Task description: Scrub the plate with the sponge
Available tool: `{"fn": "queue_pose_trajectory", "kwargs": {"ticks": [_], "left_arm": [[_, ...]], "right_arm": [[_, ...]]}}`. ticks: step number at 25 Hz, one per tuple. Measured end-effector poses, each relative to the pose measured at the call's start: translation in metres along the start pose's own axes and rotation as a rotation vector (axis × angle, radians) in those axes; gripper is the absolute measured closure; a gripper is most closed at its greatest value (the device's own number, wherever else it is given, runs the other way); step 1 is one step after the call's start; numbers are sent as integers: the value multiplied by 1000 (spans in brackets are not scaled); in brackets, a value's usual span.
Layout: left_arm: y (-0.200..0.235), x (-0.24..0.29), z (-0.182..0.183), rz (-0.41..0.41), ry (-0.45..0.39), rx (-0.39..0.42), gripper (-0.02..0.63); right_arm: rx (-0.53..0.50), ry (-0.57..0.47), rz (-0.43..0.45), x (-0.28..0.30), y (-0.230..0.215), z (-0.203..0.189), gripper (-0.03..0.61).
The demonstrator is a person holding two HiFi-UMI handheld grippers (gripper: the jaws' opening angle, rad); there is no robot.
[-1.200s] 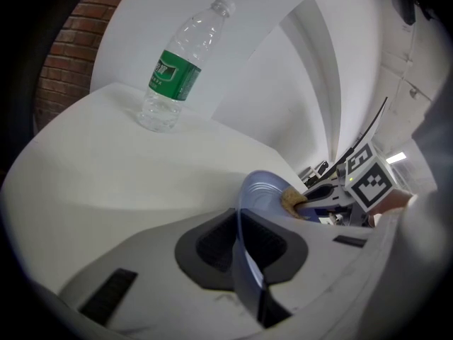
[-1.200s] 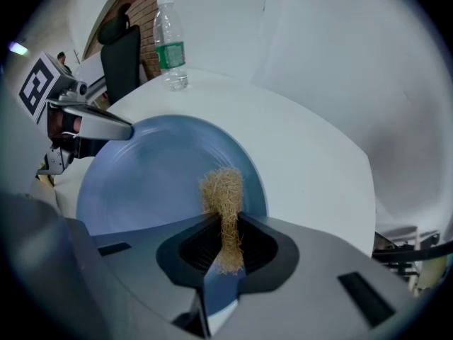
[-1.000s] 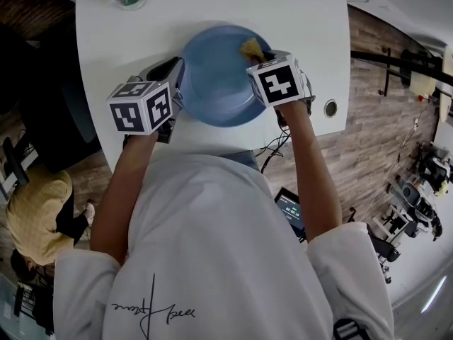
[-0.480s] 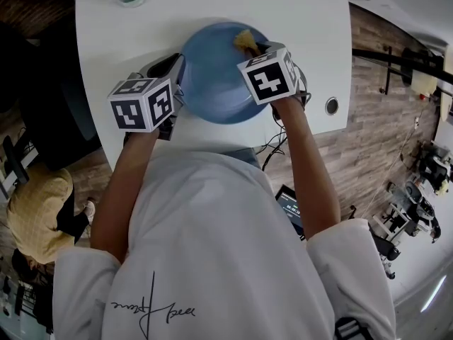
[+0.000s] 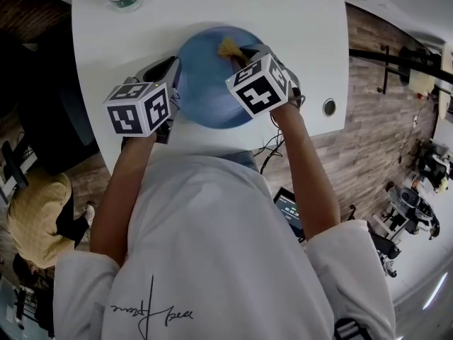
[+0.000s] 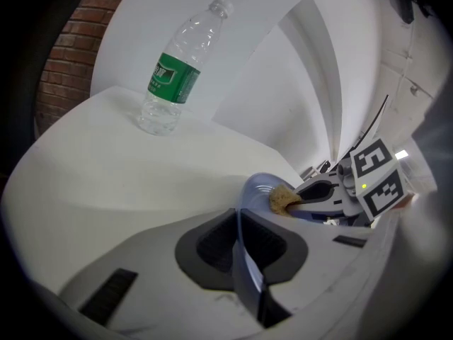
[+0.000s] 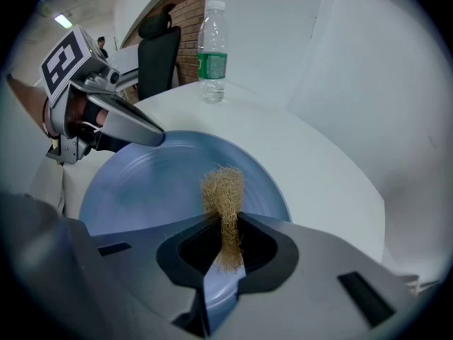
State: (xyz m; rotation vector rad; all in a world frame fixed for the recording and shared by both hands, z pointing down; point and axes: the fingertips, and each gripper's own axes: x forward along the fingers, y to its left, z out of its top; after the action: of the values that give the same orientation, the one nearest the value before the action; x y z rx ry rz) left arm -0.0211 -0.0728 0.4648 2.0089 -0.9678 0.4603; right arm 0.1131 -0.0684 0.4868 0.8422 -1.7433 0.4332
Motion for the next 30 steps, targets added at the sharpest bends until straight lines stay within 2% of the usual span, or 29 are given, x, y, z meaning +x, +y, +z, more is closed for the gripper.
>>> {"fn": "queue_pose_trajectory", "kwargs": {"ticks": [17,30], "left_arm": [[-1,1,1,3,1,-6,597],[0,2,1,1,3,-8,597]], "right_arm": [[-107,-18,113,-5,33,1,538],[-140,-7,142,-7,47,-2,537]]}}
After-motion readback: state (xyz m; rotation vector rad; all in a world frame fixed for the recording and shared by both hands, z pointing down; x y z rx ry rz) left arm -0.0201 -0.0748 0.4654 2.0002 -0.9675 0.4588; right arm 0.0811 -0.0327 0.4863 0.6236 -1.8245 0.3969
